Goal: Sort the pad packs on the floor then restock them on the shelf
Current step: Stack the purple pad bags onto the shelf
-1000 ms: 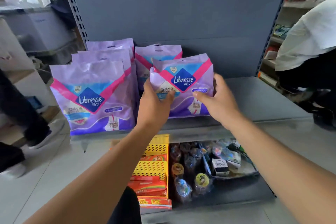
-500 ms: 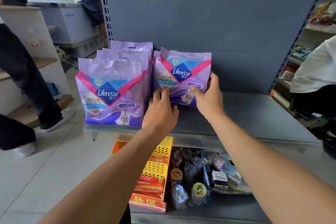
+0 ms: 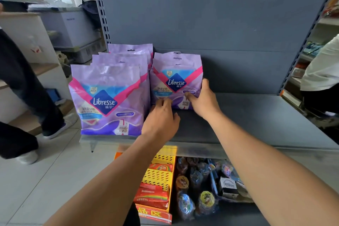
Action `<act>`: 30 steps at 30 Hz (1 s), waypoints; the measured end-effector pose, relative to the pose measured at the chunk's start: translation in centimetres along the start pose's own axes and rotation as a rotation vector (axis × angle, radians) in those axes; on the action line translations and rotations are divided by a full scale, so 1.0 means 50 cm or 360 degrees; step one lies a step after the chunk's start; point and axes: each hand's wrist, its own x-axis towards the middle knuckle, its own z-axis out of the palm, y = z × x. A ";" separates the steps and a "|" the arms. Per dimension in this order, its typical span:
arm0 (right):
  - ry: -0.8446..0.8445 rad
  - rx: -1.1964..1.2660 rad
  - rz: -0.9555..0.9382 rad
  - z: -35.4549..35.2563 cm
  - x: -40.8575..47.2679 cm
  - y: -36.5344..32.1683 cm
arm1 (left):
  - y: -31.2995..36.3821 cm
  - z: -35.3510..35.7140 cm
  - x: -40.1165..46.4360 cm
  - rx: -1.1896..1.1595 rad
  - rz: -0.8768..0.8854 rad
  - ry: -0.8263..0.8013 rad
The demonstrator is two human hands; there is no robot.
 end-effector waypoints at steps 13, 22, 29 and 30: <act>-0.0055 -0.1023 -0.0294 -0.214 -0.167 0.049 | 0.118 0.027 -0.024 0.0000 0.0418 0.0112; 0.0137 -0.1360 0.0267 -0.619 -0.421 0.232 | 0.486 0.187 -0.152 -0.0166 0.1083 -0.0252; 0.0315 -0.1019 0.1056 -0.890 -0.712 0.482 | 0.801 0.424 -0.335 -0.0052 0.1471 -0.0845; 0.0331 -0.0964 0.1164 -0.911 -0.749 0.521 | 0.836 0.458 -0.359 -0.0020 0.1498 -0.0921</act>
